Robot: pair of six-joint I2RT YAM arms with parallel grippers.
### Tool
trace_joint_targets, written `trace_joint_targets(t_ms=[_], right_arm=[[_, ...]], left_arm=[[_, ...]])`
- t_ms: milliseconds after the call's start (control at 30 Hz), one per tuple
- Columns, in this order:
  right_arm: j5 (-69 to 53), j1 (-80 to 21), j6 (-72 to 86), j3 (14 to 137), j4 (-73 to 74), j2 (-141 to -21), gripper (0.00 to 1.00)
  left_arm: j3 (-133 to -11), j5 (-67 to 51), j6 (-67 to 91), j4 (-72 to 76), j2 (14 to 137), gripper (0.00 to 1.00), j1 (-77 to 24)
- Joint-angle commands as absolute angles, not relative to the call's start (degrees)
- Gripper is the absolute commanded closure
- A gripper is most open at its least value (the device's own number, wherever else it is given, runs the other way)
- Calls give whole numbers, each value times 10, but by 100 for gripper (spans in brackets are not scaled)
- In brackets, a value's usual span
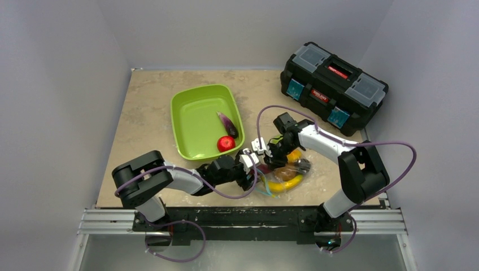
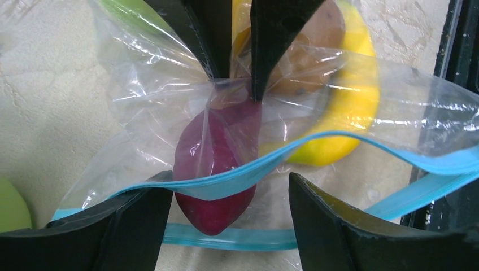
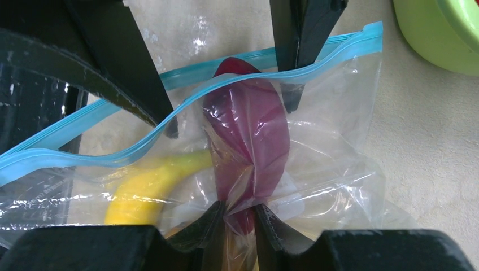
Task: Open the zip-top bag and remove the fake food
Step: Pick up the fake vegetable from the zipper food storage bag.
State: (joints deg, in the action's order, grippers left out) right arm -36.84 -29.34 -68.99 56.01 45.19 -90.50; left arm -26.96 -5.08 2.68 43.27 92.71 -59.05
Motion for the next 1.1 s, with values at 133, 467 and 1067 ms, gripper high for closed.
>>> trace_joint_targets(t_ms=[133,467,1067], right_arm=[[-421,-318,-663,566,447,-909,76],[-435,-313,-652,565,446,-905,77],[-435,-297,-638,562,441,-904,74]], left_arm=[[-302,22,95,484,936,40,-587],[-308,3,92,469,949,56,-587],[-307,-44,64,418,926,100,-587]])
